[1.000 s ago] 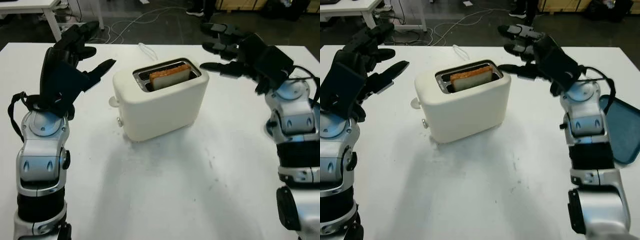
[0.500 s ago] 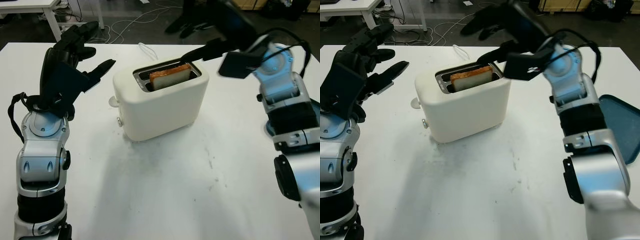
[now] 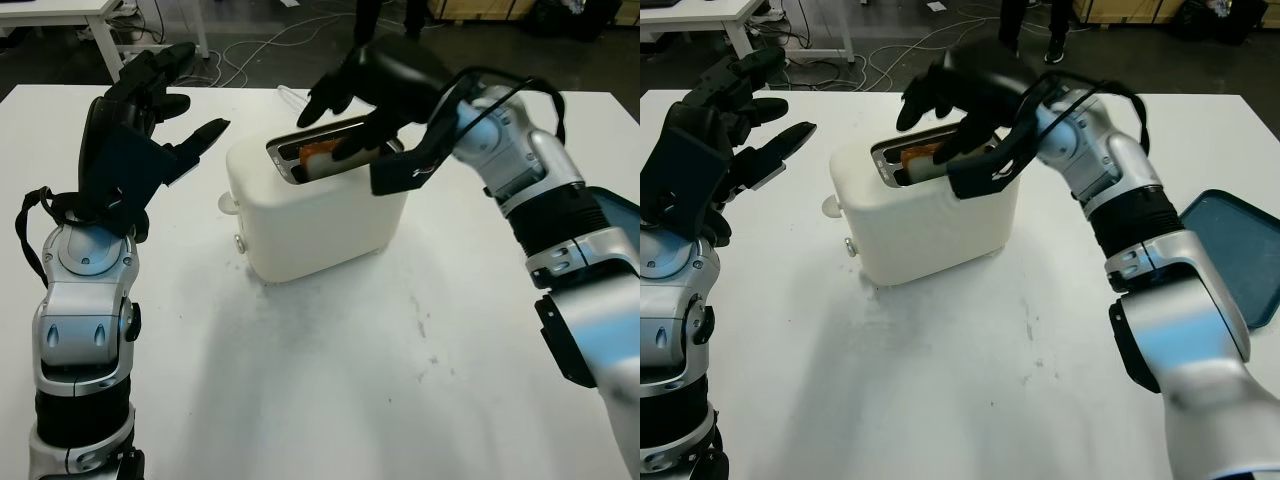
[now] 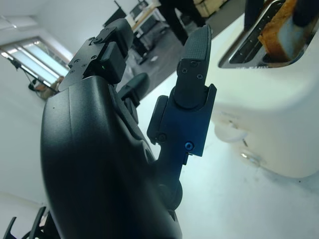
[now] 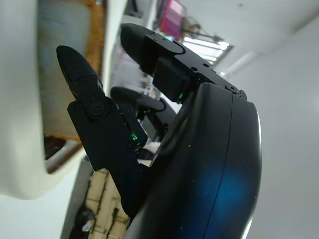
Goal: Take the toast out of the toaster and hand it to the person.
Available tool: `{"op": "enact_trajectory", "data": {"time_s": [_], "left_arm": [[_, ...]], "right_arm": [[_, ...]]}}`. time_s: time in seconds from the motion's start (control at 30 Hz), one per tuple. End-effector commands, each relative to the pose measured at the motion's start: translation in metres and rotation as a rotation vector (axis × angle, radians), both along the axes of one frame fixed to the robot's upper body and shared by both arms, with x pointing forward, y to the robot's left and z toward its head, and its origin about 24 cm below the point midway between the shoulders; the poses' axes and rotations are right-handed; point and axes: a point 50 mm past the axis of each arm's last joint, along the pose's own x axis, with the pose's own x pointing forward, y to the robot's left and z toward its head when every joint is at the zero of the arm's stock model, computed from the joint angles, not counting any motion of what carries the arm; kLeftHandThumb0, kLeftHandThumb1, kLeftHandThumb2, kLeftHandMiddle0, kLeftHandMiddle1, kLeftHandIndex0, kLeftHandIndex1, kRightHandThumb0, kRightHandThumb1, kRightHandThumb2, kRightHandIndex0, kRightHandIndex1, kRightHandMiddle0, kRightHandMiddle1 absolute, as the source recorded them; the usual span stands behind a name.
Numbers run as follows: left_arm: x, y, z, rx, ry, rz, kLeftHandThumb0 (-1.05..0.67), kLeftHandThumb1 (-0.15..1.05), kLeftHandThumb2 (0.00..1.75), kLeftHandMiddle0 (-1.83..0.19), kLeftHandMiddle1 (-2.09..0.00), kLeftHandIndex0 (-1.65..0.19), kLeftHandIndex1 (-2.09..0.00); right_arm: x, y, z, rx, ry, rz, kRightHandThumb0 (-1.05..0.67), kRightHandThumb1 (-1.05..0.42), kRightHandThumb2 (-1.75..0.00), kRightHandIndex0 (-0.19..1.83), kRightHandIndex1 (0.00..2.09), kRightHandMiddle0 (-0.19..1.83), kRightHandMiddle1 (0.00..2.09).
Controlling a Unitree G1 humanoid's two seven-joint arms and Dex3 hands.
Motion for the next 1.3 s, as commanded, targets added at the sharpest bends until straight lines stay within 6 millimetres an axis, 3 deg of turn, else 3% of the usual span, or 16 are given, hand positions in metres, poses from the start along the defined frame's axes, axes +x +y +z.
{"op": "enact_trajectory", "data": {"time_s": [0.0, 0.23, 0.5, 0.57, 0.6, 0.63, 0.7, 0.73, 0.77, 0.93, 1.03, 1.17, 1.27], "left_arm": [[-0.001, 0.002, 0.000, -0.003, -0.010, 0.007, -0.50, 0.92, 0.16, -0.06, -0.93, -0.31, -0.26], [-0.001, 0.001, 0.001, 0.008, -0.011, 0.002, -0.50, 0.92, 0.17, -0.06, -0.93, -0.31, -0.27], [0.000, 0.001, 0.002, 0.003, -0.015, 0.003, -0.50, 0.92, 0.15, -0.06, -0.94, -0.31, -0.28], [0.000, 0.001, 0.002, 0.000, -0.016, 0.003, -0.50, 0.92, 0.15, -0.06, -0.94, -0.31, -0.28], [-0.001, 0.001, 0.002, -0.002, -0.017, 0.004, -0.50, 0.92, 0.15, -0.06, -0.94, -0.31, -0.28], [-0.001, 0.001, 0.002, -0.003, -0.016, 0.006, -0.49, 0.92, 0.15, -0.06, -0.94, -0.31, -0.28], [-0.001, 0.001, 0.002, -0.003, -0.015, 0.010, -0.49, 0.92, 0.15, -0.06, -0.94, -0.31, -0.28], [-0.001, 0.001, 0.002, -0.004, -0.015, 0.011, -0.49, 0.92, 0.14, -0.06, -0.94, -0.31, -0.28], [-0.002, 0.001, 0.002, -0.003, -0.014, 0.012, -0.49, 0.92, 0.15, -0.05, -0.93, -0.30, -0.28], [-0.001, 0.002, 0.001, -0.007, -0.011, 0.012, -0.48, 0.92, 0.15, -0.05, -0.92, -0.30, -0.27], [-0.002, 0.002, 0.001, -0.006, -0.011, 0.009, -0.47, 0.92, 0.15, -0.05, -0.91, -0.30, -0.27], [-0.002, 0.002, 0.001, -0.004, -0.010, 0.008, -0.48, 0.92, 0.15, -0.05, -0.91, -0.30, -0.27], [-0.002, 0.002, 0.000, -0.012, -0.006, 0.008, -0.48, 0.92, 0.15, -0.06, -0.91, -0.30, -0.27]], "right_arm": [[0.000, 0.002, 0.002, -0.014, -0.026, 0.007, -0.48, -0.66, 0.00, 0.78, 0.87, 1.03, 0.10], [0.000, 0.001, -0.007, -0.061, -0.021, 0.010, -0.45, -0.66, 0.00, 0.68, 1.38, 1.07, 0.05], [-0.002, -0.001, -0.009, -0.110, -0.008, 0.013, -0.43, -0.68, 0.00, 0.74, 1.06, 1.12, 0.05], [-0.003, -0.002, -0.011, -0.118, -0.010, 0.013, -0.43, -0.69, 0.00, 0.77, 1.14, 1.18, 0.08], [-0.004, -0.002, -0.013, -0.116, -0.007, 0.013, -0.42, -0.69, 0.00, 0.76, 1.29, 1.21, 0.14], [-0.004, -0.002, -0.015, -0.111, -0.003, 0.012, -0.42, -0.69, 0.00, 0.77, 1.52, 1.11, 0.55], [-0.004, -0.003, -0.018, -0.109, -0.003, 0.006, -0.42, -0.70, 0.00, 0.83, 1.68, 0.88, 1.24], [-0.004, -0.003, -0.020, -0.114, -0.007, 0.002, -0.44, -0.71, 0.00, 0.90, 1.72, 0.80, 1.53], [-0.004, -0.003, -0.021, -0.121, -0.016, 0.000, -0.46, -0.72, -0.01, 0.94, 1.73, 0.77, 1.63], [-0.006, -0.003, -0.027, -0.142, -0.083, 0.014, -0.53, -0.86, -0.06, 1.09, 1.75, 0.85, 1.74], [-0.005, -0.003, -0.026, -0.130, -0.096, 0.021, -0.53, -0.91, -0.25, 1.13, 1.75, 0.87, 1.75], [-0.003, -0.006, -0.019, -0.053, -0.117, 0.014, -0.48, -0.92, -0.36, 1.14, 1.75, 0.87, 1.75], [0.001, -0.010, -0.003, 0.029, -0.140, -0.026, -0.45, -0.92, -0.34, 1.13, 1.75, 0.86, 1.75]]}}
